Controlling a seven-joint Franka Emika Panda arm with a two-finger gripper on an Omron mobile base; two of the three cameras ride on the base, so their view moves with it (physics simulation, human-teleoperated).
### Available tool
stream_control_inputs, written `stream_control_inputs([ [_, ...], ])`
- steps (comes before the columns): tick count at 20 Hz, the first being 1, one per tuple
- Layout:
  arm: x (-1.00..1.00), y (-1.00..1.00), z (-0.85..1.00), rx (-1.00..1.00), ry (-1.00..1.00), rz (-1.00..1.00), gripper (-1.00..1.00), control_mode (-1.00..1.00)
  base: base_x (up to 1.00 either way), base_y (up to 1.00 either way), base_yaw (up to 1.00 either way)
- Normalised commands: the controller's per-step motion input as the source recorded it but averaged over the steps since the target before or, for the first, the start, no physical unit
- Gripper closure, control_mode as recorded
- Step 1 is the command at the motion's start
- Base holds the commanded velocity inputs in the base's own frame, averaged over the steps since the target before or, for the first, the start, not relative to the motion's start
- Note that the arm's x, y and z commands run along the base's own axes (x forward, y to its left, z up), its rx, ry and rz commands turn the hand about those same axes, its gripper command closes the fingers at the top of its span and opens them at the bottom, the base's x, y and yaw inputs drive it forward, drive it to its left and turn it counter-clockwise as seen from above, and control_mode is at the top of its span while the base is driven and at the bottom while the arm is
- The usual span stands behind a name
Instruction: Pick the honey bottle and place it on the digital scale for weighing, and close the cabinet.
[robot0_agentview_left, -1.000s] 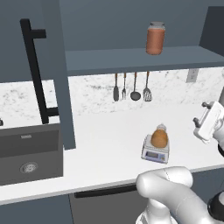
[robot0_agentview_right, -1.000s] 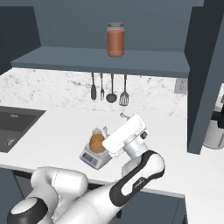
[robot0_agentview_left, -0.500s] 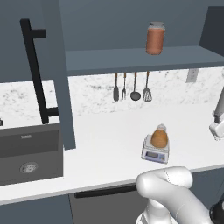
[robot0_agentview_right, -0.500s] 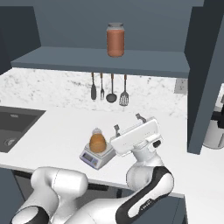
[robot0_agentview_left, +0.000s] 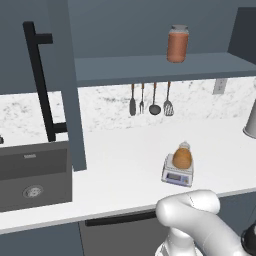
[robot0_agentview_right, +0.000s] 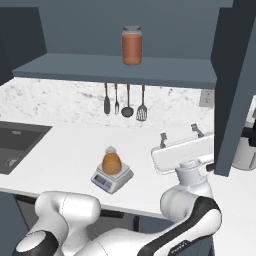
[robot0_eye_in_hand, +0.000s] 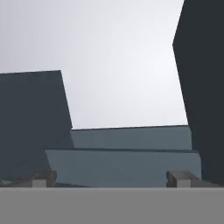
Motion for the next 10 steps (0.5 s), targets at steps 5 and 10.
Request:
stream_control_inputs([
  [5,-0.31,-0.38,-0.33,-0.01,0.17,-0.12,-1.0,-1.0,0.0,0.0,0.0],
  [10,-0.03,-0.56,-0.18,0.01,0.07,-0.07,-1.0,-1.0,0.0,0.0,0.0],
])
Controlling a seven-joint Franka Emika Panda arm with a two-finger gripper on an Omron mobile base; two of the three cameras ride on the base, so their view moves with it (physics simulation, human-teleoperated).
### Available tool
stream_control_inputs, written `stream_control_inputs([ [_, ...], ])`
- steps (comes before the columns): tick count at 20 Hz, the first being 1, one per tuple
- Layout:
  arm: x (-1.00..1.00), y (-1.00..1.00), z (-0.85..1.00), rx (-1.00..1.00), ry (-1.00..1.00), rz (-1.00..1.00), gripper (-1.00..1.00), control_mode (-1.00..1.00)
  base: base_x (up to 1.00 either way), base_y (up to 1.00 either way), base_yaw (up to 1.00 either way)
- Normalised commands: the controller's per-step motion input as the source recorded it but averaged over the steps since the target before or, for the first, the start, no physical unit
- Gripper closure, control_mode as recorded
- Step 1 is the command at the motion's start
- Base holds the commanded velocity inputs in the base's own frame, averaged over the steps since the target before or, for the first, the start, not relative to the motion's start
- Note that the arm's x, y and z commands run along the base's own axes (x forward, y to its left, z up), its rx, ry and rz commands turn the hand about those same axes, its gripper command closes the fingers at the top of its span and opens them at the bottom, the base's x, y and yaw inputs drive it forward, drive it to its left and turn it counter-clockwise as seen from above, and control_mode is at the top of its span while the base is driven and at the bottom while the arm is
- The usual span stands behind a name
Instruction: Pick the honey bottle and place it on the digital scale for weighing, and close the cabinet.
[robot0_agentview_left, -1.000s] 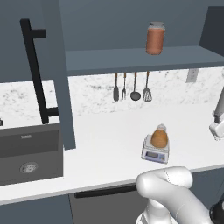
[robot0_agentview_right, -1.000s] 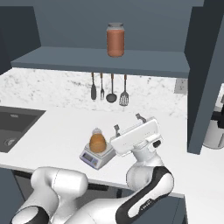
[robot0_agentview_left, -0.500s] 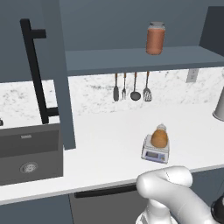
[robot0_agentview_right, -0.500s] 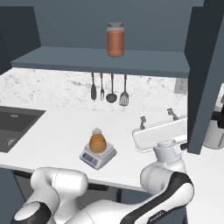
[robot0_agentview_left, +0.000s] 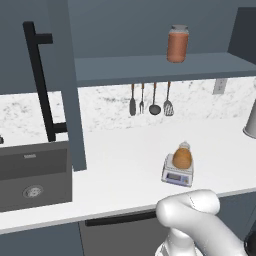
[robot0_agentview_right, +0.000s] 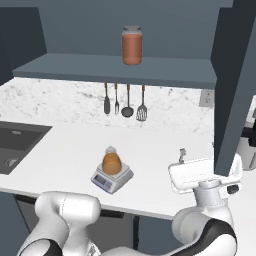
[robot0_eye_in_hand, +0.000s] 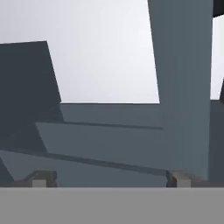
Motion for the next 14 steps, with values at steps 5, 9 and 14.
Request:
stream_control_inputs([
  [5,0.0,-0.89,-0.01,0.05,0.08,-0.03,-1.0,-1.0,0.0,0.0,0.0],
  [9,0.0,-0.72,-0.11,0.0,0.14,-0.04,-1.0,-1.0,0.0,0.0,0.0],
  [14,0.0,-0.54,0.01,0.0,0.02,-0.05,-1.0,-1.0,0.0,0.0,0.0],
])
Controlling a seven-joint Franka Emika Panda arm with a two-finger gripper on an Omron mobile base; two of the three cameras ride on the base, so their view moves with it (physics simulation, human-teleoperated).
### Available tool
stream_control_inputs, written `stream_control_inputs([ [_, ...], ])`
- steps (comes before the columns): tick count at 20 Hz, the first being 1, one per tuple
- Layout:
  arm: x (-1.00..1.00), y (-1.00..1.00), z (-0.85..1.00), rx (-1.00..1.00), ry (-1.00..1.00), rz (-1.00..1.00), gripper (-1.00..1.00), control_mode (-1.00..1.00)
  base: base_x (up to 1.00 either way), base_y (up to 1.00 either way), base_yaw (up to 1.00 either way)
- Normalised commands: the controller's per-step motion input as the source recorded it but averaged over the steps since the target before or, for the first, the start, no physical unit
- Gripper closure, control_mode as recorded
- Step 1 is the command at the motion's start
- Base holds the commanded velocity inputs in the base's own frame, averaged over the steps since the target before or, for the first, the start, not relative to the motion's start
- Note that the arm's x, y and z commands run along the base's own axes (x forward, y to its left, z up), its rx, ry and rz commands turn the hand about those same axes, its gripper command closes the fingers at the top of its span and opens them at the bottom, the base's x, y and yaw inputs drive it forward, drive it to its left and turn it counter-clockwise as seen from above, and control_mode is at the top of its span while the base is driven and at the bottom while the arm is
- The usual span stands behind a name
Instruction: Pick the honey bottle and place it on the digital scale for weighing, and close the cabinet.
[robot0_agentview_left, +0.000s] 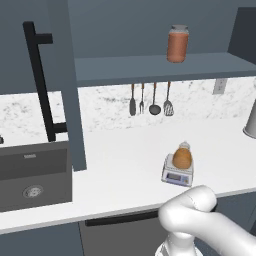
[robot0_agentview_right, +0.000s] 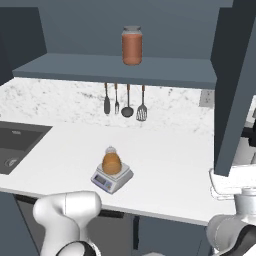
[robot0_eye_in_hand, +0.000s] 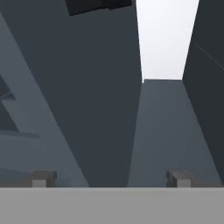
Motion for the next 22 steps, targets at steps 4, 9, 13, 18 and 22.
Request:
stream_control_inputs([
  [4,-0.17,-0.42,0.04,0.02,0.0,-0.01,-1.0,-1.0,0.0,0.0,0.0],
  [9,-0.51,0.01,0.47,0.0,-0.15,0.0,-1.0,-1.0,0.0,0.0,0.0],
  [13,-0.44,0.12,0.92,-0.05,-0.09,0.0,-1.0,-1.0,0.0,0.0,0.0],
  [18,0.02,0.26,0.92,-0.13,0.05,0.0,-1.0,-1.0,0.0,0.0,0.0],
  [22,0.28,0.59,0.62,-0.21,0.18,0.0,-1.0,-1.0,0.0,0.0,0.0],
])
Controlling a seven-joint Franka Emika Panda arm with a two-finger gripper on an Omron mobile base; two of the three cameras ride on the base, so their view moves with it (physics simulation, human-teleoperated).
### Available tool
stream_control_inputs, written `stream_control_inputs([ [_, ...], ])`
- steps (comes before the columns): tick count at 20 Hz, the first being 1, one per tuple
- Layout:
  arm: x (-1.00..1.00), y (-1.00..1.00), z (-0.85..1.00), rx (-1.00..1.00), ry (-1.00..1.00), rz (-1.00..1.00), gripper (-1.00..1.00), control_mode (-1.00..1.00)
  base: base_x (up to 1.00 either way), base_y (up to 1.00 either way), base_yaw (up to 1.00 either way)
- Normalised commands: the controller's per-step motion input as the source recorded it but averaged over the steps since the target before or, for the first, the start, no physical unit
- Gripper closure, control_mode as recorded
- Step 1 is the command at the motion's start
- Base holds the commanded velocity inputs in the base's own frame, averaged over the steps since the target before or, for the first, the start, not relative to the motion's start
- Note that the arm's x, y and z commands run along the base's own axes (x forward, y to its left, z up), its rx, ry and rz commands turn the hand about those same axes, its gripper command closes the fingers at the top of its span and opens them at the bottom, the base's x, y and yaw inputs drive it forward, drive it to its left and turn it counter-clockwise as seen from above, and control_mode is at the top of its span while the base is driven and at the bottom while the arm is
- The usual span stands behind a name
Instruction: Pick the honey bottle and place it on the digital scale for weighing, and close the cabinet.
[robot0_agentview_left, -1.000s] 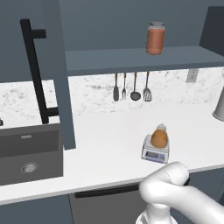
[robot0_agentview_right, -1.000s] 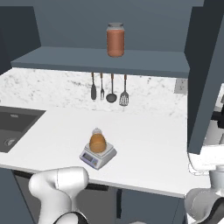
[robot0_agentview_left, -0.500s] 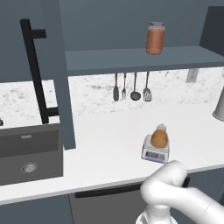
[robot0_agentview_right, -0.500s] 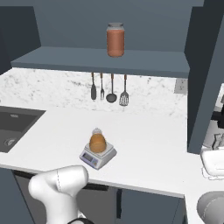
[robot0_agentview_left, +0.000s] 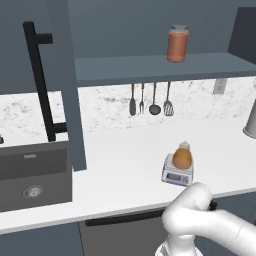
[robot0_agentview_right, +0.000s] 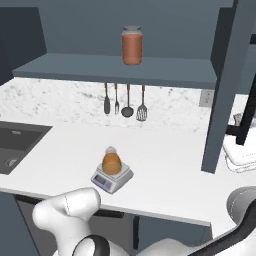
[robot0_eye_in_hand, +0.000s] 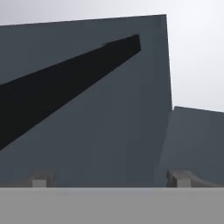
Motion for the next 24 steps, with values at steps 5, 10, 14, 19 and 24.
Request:
stream_control_inputs([
  [5,0.0,0.92,0.56,-0.29,0.01,0.0,-1.0,-1.0,0.0,0.0,0.0],
  [10,0.4,1.0,0.06,-0.43,0.08,-0.03,-1.0,-1.0,0.0,0.0,0.0],
  [14,0.88,1.0,-0.02,-0.36,0.07,-0.1,-1.0,-1.0,0.0,0.0,0.0],
  [19,1.0,1.0,-0.28,-0.23,0.0,-0.21,-1.0,-1.0,0.0,0.0,0.0],
  [24,1.0,0.99,-0.29,-0.14,0.0,-0.2,-1.0,-1.0,0.0,0.0,0.0],
])
